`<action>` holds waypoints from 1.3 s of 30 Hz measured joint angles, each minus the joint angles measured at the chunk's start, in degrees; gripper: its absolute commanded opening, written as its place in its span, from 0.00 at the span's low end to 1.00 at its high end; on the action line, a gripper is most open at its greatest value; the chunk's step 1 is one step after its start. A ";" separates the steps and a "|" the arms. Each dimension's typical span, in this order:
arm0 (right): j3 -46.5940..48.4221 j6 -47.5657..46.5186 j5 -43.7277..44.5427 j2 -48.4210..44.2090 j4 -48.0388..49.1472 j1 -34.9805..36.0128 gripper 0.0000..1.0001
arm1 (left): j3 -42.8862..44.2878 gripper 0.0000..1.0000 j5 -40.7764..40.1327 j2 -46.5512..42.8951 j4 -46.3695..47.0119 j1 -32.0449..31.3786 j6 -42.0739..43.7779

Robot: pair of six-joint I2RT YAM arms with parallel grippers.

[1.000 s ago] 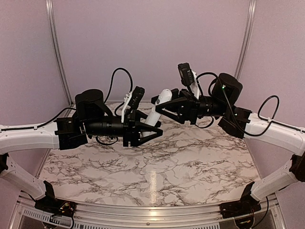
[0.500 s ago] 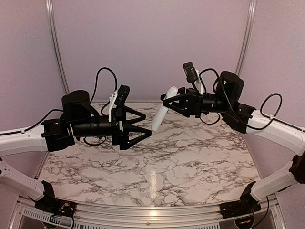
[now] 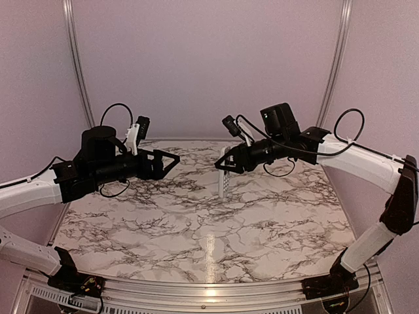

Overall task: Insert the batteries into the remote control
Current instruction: Place the remote control at the center of the board.

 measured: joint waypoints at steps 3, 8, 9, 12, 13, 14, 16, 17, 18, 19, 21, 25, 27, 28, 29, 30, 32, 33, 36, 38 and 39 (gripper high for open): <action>2.32 -1.86 4.35 4.17 -6.38 1.01 0.21 | -1.70 0.99 -3.87 -0.02 -1.97 2.78 -2.49; 8.13 -4.72 11.10 11.63 -15.17 4.55 0.21 | -4.00 0.99 -6.93 -0.66 -3.15 5.27 -4.92; 9.68 -5.42 12.41 13.35 -16.85 5.35 0.21 | -4.33 0.99 -7.28 -0.74 -3.23 5.55 -5.22; 13.44 -7.26 16.24 18.51 -21.14 7.52 0.21 | -5.16 0.99 -7.80 -0.90 -3.43 6.05 -5.70; 14.08 -7.63 17.14 19.78 -22.12 7.98 0.21 | -5.44 0.99 -7.93 -1.01 -3.43 6.14 -5.79; 14.84 -8.17 18.45 21.64 -23.61 8.57 0.21 | -5.70 0.99 -8.04 -1.09 -3.48 6.29 -5.97; 15.50 -8.81 20.22 24.55 -25.68 9.27 0.22 | -6.16 0.99 -8.20 -1.27 -3.50 6.38 -6.29; 15.63 -9.09 21.09 25.94 -26.62 9.51 0.22 | -6.38 0.99 -8.24 -1.42 -3.50 6.45 -6.34; 15.85 -9.35 21.84 27.06 -27.52 9.68 0.22 | -6.73 0.99 -8.26 -1.70 -3.45 6.47 -6.38; 15.96 -9.60 22.77 28.55 -28.35 9.84 0.23 | -7.06 0.99 -8.31 -2.03 -3.50 6.51 -6.38; 16.26 -9.88 23.82 30.42 -29.68 9.94 0.25 | -7.63 0.99 -8.33 -2.56 -3.48 6.67 -6.40; 19.32 -10.16 25.03 32.63 -32.59 10.05 0.29 | -8.66 0.99 -8.37 -3.28 -3.43 6.75 -6.38; 20.79 -10.16 25.24 33.83 -33.57 10.10 0.32 | -9.09 0.99 -8.35 -3.50 -3.43 6.75 -6.36; 21.57 -10.16 25.31 34.40 -34.21 10.12 0.34 | -9.31 0.99 -8.37 -3.58 -3.41 6.75 -6.36; 22.25 -10.16 25.38 34.95 -34.75 10.16 0.35 | -9.55 0.99 -8.37 -3.72 -3.41 6.78 -6.36; 22.82 -10.16 25.44 35.36 -35.19 10.21 0.35 | -9.75 0.99 -8.37 -3.78 -3.39 6.84 -6.36; 23.65 -10.16 25.53 36.00 -35.89 10.25 0.36 | -10.10 0.99 -8.37 -4.00 -3.39 7.02 -6.32; 23.98 -10.16 25.55 36.24 -36.15 10.25 0.36 | -10.25 0.99 -8.39 -4.09 -3.37 7.08 -6.32; 25.05 -10.16 25.55 37.09 -37.03 10.27 0.36 | -10.60 0.99 -8.39 -4.26 -3.37 7.26 -6.27; 26.08 -10.14 25.55 37.88 -37.75 10.27 0.36 | -10.84 0.99 -8.37 -4.37 -3.30 7.32 -6.19; 26.71 -10.14 25.55 38.36 -38.18 10.27 0.37 | -11.10 0.99 -8.39 -4.48 -3.21 7.34 -6.14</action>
